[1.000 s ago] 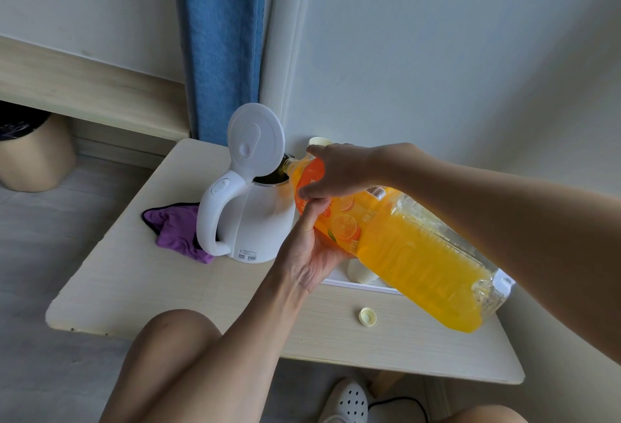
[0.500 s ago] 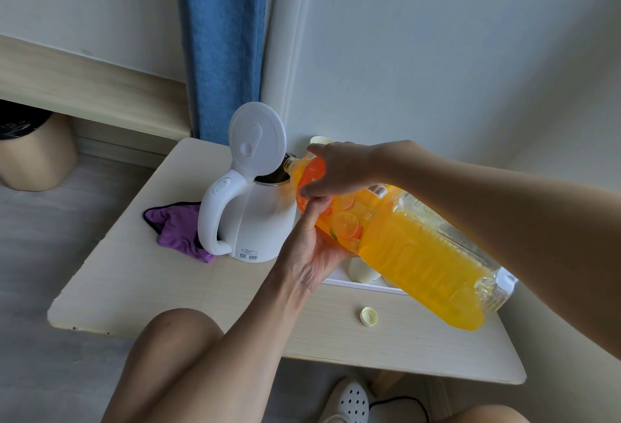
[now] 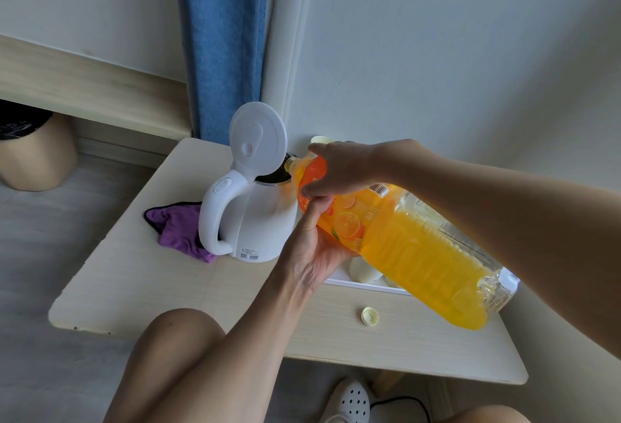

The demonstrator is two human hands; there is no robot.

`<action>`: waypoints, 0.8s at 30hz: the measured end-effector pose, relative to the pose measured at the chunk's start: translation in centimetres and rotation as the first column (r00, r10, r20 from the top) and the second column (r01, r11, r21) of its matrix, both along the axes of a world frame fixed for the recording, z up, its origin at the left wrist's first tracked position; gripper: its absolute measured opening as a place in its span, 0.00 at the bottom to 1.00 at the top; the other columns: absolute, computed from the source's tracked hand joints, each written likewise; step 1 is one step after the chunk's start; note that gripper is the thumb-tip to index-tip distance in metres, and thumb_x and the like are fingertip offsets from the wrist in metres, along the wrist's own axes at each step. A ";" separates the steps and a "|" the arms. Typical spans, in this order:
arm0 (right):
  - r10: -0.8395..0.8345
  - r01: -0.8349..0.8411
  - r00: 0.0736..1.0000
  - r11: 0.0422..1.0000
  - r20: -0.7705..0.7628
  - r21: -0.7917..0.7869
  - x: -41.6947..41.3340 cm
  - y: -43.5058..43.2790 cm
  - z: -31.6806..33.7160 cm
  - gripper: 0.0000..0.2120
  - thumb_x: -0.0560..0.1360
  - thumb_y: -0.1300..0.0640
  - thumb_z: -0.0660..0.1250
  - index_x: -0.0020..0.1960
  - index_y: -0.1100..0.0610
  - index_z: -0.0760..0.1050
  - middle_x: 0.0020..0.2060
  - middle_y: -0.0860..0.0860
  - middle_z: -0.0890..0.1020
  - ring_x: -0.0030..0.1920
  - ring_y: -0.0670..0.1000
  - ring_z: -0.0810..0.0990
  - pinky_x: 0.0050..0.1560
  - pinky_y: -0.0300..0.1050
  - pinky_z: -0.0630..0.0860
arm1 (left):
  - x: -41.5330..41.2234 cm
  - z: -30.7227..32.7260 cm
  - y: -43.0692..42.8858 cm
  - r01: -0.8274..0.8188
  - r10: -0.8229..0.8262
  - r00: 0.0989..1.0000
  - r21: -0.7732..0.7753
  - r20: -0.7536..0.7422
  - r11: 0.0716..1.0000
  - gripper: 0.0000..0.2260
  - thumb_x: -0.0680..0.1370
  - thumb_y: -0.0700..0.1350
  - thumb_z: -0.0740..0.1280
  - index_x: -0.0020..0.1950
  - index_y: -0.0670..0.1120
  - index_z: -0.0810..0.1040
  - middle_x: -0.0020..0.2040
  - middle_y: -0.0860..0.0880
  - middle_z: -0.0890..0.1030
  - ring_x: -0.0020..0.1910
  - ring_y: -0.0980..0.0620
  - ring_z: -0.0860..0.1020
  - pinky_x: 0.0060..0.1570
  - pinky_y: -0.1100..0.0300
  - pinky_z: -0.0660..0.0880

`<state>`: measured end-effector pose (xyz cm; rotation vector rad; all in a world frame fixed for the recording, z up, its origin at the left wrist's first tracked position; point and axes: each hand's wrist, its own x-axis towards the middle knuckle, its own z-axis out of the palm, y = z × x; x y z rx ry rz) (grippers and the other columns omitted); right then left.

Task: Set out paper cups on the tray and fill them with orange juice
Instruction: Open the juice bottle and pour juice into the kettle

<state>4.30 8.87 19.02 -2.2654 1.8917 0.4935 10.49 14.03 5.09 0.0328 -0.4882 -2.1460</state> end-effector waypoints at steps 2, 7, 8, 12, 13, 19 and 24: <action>0.000 0.000 1.000 1.000 -0.001 -0.001 0.0 0.0 0.0 0.38 0.75 0.36 0.66 0.77 0.52 0.57 0.68 0.54 0.74 0.64 0.59 0.75 0.52 0.50 0.76 | 0.0 -0.1 0.0 0.002 -0.002 1.000 0.009 -0.001 1.000 0.29 0.65 0.50 0.84 0.65 0.47 0.83 0.63 0.39 0.82 0.60 0.37 0.83 0.53 0.34 0.80; 0.007 -0.007 1.000 1.000 -0.012 -0.008 0.0 -0.1 -0.1 0.38 0.75 0.36 0.66 0.77 0.52 0.57 0.67 0.54 0.74 0.64 0.59 0.75 0.53 0.50 0.76 | -0.1 -0.1 -0.1 0.005 -0.005 1.000 -0.004 0.006 1.000 0.28 0.66 0.51 0.83 0.65 0.48 0.84 0.64 0.39 0.82 0.61 0.37 0.82 0.54 0.34 0.80; 0.008 -0.009 1.000 1.000 -0.012 -0.009 0.0 -0.1 0.0 0.38 0.75 0.36 0.66 0.77 0.52 0.57 0.67 0.54 0.74 0.64 0.59 0.75 0.53 0.51 0.76 | -0.1 -0.1 -0.1 0.005 -0.005 1.000 -0.001 0.010 1.000 0.29 0.66 0.51 0.83 0.65 0.48 0.84 0.64 0.39 0.82 0.61 0.37 0.82 0.54 0.34 0.80; 0.013 -0.013 1.000 1.000 -0.014 -0.002 0.0 -0.2 -0.1 0.39 0.75 0.36 0.66 0.78 0.52 0.57 0.68 0.54 0.74 0.65 0.59 0.75 0.54 0.50 0.76 | -0.1 -0.1 -0.1 0.004 -0.004 1.000 0.024 0.010 1.000 0.32 0.64 0.51 0.84 0.66 0.47 0.82 0.63 0.39 0.82 0.60 0.37 0.83 0.53 0.34 0.80; 0.014 -0.014 1.000 1.000 -0.017 -0.002 0.0 -0.2 -0.1 0.39 0.75 0.36 0.66 0.78 0.52 0.57 0.68 0.54 0.74 0.65 0.59 0.75 0.54 0.50 0.76 | -0.2 -0.1 0.0 0.000 -0.001 1.000 0.023 0.015 1.000 0.33 0.64 0.51 0.84 0.67 0.47 0.80 0.64 0.39 0.82 0.60 0.37 0.83 0.53 0.34 0.80; 0.013 -0.013 1.000 1.000 -0.020 -0.002 0.1 -0.3 -0.1 0.38 0.75 0.37 0.66 0.77 0.52 0.57 0.66 0.54 0.75 0.63 0.58 0.76 0.49 0.48 0.75 | -0.2 0.0 -0.1 0.005 -0.006 1.000 0.025 0.009 1.000 0.35 0.64 0.50 0.84 0.69 0.47 0.78 0.64 0.39 0.82 0.60 0.37 0.83 0.53 0.34 0.80; 0.021 -0.021 0.999 1.000 -0.031 -0.006 0.2 -0.4 -0.1 0.39 0.74 0.36 0.66 0.78 0.52 0.56 0.67 0.54 0.75 0.63 0.59 0.76 0.51 0.49 0.76 | -0.2 0.0 0.0 0.001 -0.001 1.000 0.030 0.001 1.000 0.34 0.65 0.50 0.83 0.69 0.47 0.78 0.64 0.39 0.82 0.60 0.36 0.83 0.52 0.35 0.80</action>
